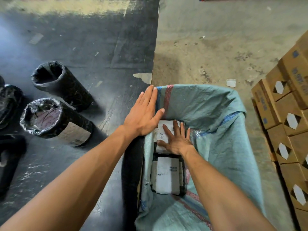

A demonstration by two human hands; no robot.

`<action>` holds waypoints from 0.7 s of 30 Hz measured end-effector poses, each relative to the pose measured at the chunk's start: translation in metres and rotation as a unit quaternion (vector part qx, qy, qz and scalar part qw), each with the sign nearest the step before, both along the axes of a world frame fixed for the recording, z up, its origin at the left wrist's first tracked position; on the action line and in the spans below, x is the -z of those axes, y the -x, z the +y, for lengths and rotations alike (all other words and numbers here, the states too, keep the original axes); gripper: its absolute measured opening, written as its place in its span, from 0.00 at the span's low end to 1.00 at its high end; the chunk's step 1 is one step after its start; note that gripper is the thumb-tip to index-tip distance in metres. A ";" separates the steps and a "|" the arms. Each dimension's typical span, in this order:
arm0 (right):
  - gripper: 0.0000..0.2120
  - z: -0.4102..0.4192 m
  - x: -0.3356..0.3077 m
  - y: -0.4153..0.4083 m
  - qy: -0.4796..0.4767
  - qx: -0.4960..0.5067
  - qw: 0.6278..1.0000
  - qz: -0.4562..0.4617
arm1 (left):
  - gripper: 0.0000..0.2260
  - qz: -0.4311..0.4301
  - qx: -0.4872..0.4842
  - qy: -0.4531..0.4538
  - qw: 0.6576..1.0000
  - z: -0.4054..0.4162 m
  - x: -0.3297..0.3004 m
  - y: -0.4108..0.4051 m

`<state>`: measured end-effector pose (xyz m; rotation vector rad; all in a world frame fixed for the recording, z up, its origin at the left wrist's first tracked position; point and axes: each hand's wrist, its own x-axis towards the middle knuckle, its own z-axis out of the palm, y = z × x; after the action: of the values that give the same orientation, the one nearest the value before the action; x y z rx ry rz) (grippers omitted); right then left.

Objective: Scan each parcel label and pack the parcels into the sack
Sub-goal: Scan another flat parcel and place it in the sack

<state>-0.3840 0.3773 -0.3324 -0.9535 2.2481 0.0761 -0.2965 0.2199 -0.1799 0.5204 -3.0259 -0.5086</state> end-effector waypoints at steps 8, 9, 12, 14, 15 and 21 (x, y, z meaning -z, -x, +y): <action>0.45 0.037 -0.070 0.002 0.122 0.110 0.986 -0.009 | 0.33 0.033 -0.019 -0.034 0.999 0.006 -0.010 -0.002; 0.45 0.043 -0.082 0.000 0.138 0.120 0.983 -0.009 | 0.33 0.048 -0.033 -0.044 0.997 0.009 -0.012 -0.004; 0.45 0.054 -0.115 -0.006 0.179 0.139 0.974 0.017 | 0.30 0.104 -0.086 -0.079 0.988 0.017 -0.020 -0.014; 0.45 0.059 -0.137 -0.011 0.198 0.144 0.968 0.045 | 0.26 0.129 -0.092 -0.086 0.984 0.019 -0.025 -0.024; 0.44 0.060 -0.148 -0.014 0.205 0.147 0.966 0.059 | 0.24 0.130 -0.089 -0.079 0.984 0.018 -0.029 -0.030; 0.44 0.046 -0.218 -0.033 0.231 0.185 0.949 0.112 | 0.23 0.100 -0.048 0.003 0.994 -0.010 -0.079 -0.058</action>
<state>-0.3509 0.4228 -0.1146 -0.7572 2.6830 -0.5580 -0.2385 0.2098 -0.1005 0.5733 -2.7961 -0.5125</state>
